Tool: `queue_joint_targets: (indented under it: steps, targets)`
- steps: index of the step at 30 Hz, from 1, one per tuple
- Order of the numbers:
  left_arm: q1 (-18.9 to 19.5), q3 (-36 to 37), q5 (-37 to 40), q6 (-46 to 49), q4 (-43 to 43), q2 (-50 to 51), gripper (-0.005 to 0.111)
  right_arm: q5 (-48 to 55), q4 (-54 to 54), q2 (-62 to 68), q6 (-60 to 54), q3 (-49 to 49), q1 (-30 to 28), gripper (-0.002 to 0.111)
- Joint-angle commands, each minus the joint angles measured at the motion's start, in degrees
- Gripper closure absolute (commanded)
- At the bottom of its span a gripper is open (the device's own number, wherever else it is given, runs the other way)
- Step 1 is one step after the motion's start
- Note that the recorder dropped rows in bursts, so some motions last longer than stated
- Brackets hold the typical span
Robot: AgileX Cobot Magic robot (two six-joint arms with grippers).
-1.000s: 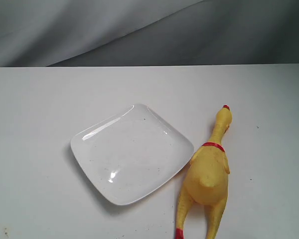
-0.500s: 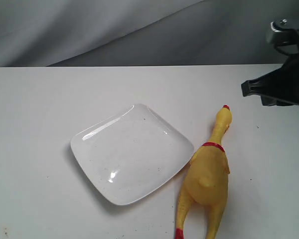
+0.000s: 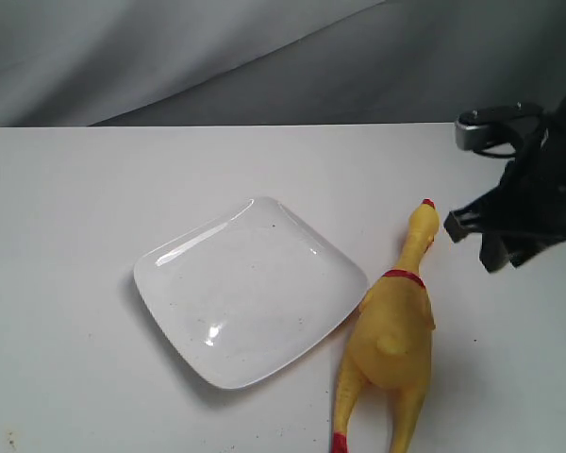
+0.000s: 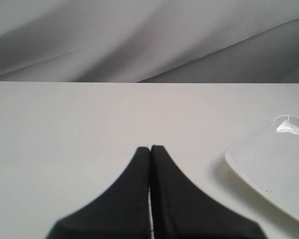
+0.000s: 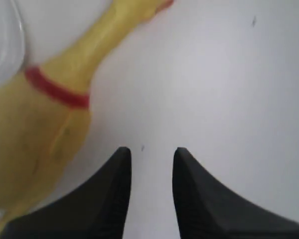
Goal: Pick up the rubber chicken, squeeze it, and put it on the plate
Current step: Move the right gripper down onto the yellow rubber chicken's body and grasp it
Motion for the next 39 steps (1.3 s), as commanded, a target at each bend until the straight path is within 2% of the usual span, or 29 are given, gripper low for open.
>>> queue_joint_targets:
  steps: [1,4,6,7,8,9,15,24,29,32,37,39]
  targets:
    - [0.1,0.3,-0.2,-0.6,0.0,-0.2,0.107,12.3,6.2,-0.6,-6.0,3.7,2.3,0.082]
    - [0.1,0.3,-0.2,-0.6,0.0,-0.2,0.107,6.1,5.1,-0.9,-4.7,12.2,9.2,0.088]
    - [0.1,0.3,-0.2,-0.6,0.0,-0.2,0.107,-2.7,4.5,-0.9,-0.4,16.4,14.0,0.088]
    - [0.1,0.3,-0.2,-0.6,0.0,-0.2,0.107,-7.9,3.8,-0.9,3.1,18.2,17.5,0.086]
    - [0.1,0.3,-0.2,-0.6,0.0,-0.2,0.107,-10.0,3.5,-0.8,3.7,18.7,18.5,0.085]
    - [0.1,0.3,-0.2,-0.6,0.0,-0.2,0.107,-12.3,3.6,-0.7,5.6,19.3,20.3,0.079]
    - [0.1,0.3,-0.2,-0.6,0.0,-0.2,0.107,-12.9,3.6,-0.7,15.7,19.6,22.1,0.050]
    - [0.1,0.3,-0.2,-0.6,0.0,-0.2,0.107,-14.8,3.6,2.3,19.0,19.6,22.1,0.050]
    - [0.1,0.3,-0.2,-0.6,0.0,-0.2,0.107,-17.2,2.9,5.3,19.1,19.6,22.1,0.061]
    - [0.1,0.3,-0.2,-0.6,0.0,-0.2,0.107,-18.4,1.0,5.5,19.1,19.6,22.1,0.074]
    - [0.1,0.3,-0.2,-0.6,0.0,-0.2,0.107,-17.7,-3.0,5.3,19.3,19.6,22.1,0.104]
    - [0.1,0.3,-0.2,-0.6,0.0,-0.2,0.107,-17.1,-4.5,4.9,19.6,19.6,22.1,0.108]
